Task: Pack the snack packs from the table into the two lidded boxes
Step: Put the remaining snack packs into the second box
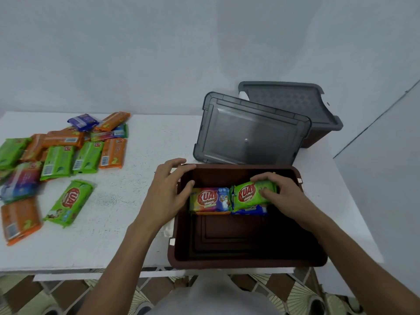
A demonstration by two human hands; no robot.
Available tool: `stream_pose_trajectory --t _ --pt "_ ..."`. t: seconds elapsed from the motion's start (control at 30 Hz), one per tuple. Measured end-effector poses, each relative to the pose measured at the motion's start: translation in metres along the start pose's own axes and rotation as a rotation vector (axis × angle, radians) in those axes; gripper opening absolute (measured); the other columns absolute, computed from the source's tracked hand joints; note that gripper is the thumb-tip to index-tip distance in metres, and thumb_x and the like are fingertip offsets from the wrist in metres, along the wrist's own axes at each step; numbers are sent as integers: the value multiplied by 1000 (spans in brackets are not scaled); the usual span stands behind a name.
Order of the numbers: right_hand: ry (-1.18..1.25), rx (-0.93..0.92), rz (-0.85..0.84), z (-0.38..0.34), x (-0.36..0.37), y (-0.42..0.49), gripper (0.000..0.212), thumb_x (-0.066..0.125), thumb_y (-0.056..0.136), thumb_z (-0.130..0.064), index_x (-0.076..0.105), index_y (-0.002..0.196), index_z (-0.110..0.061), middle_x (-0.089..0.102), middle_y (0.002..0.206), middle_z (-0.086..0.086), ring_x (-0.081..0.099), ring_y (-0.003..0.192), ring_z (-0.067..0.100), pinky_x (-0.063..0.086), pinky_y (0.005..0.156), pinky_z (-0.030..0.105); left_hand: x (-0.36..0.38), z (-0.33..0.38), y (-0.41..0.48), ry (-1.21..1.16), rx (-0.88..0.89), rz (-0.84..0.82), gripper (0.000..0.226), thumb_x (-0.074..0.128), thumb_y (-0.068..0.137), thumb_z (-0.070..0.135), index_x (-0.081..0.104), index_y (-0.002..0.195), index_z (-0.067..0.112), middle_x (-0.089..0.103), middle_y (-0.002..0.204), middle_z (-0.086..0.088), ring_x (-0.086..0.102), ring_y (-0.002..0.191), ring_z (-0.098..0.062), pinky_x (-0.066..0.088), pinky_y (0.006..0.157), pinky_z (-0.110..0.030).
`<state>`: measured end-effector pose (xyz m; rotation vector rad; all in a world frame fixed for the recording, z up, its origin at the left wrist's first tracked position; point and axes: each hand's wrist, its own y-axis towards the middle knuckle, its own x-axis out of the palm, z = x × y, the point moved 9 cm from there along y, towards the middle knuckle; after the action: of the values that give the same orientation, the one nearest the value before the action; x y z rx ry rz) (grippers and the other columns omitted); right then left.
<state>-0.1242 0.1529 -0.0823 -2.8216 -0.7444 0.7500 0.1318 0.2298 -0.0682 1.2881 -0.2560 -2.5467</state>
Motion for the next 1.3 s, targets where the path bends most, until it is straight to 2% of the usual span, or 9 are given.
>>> stream_pose_trajectory --t 0.1,0.2,0.37,0.53,0.67,0.77,0.9,1.1,1.3 --pt "-71 69 -7 16 6 8 23 57 96 -11 64 114 -22 56 125 -1 59 111 16 59 74 23 1 -5 -2 -1 -32 4 36 63 92 23 60 127 24 50 136 0 42 125 -14 24 92 -4" --pt "-375 77 57 21 1 13 23 57 96 -16 62 117 -24 56 128 3 57 111 20 49 68 14 2 -7 -3 -23 -52 11 33 62 93 21 61 126 23 50 136 0 44 124 -14 28 91 -5" --pt "-655 56 49 22 9 13 26 53 97 -21 56 122 -27 64 116 11 61 87 25 46 59 28 4 -8 -3 -46 -44 12 32 55 93 27 62 125 21 51 134 -1 48 122 -16 36 91 -15" --pt "-732 79 5 23 22 11 30 49 98 -16 52 128 -18 60 120 15 61 102 32 52 75 34 2 -6 -4 -73 -40 36 31 59 94 17 63 125 20 50 134 0 50 118 -12 44 89 -19" --pt "-753 89 -3 24 20 9 32 48 98 -17 51 130 -19 60 124 15 61 105 31 55 82 38 3 -7 -5 -92 -41 41 31 58 95 18 62 126 21 49 136 2 46 113 -1 39 84 -5" --pt "-851 86 1 16 21 6 34 46 99 -26 50 133 -21 62 123 11 62 102 28 51 76 33 3 -6 -6 -86 -28 23 34 59 95 22 61 128 22 48 138 3 48 114 -5 45 88 -16" --pt "-905 -11 92 -22 29 3 38 47 96 -40 49 132 -29 63 118 4 61 102 23 50 75 33 -5 -11 -14 -97 -33 -35 41 56 96 35 54 136 27 48 136 8 50 117 -4 45 94 -22" --pt "-758 -324 172 -118 90 9 28 49 95 -39 59 119 -28 70 103 -2 65 96 21 54 75 35 -48 -65 -51 -117 -211 -10 41 55 95 42 54 134 32 60 122 13 59 100 1 47 82 -19" --pt "-682 -487 14 -179 208 39 36 42 98 -39 53 129 -27 66 109 3 58 104 25 50 82 35 -128 -160 -106 143 -469 193 35 62 93 28 62 126 17 62 122 -7 61 106 -25 49 79 -34"
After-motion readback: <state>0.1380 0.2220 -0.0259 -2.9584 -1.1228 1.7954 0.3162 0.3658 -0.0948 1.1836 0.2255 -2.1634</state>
